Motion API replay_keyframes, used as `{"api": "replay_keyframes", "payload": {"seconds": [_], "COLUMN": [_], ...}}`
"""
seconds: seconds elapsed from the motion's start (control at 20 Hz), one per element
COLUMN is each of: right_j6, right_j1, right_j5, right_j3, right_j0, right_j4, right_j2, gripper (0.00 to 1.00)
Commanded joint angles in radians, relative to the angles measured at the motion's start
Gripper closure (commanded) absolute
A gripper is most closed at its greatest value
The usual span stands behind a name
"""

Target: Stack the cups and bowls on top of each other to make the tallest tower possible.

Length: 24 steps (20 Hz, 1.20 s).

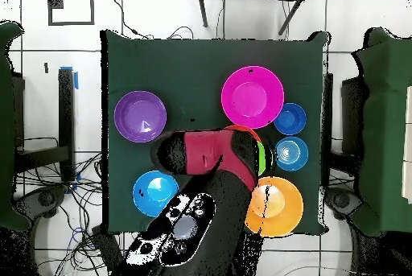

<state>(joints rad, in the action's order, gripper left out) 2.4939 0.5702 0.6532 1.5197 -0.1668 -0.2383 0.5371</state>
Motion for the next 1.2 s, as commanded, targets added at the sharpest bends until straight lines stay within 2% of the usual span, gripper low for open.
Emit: {"api": "replay_keyframes", "payload": {"seconds": [0.05,0.75,1.2], "right_j6": [-0.055,-0.011,0.016], "right_j1": [-0.006,-0.040,-0.083], "right_j5": [-0.077,-0.083,-0.101], "right_j3": [0.071,0.022,-0.027], "right_j0": [0.037,0.029,0.002], "right_j4": [-0.004,-0.015,-0.049], "right_j2": [-0.200,-0.224,-0.194], "gripper": [1.00,1.00,1.00]}}
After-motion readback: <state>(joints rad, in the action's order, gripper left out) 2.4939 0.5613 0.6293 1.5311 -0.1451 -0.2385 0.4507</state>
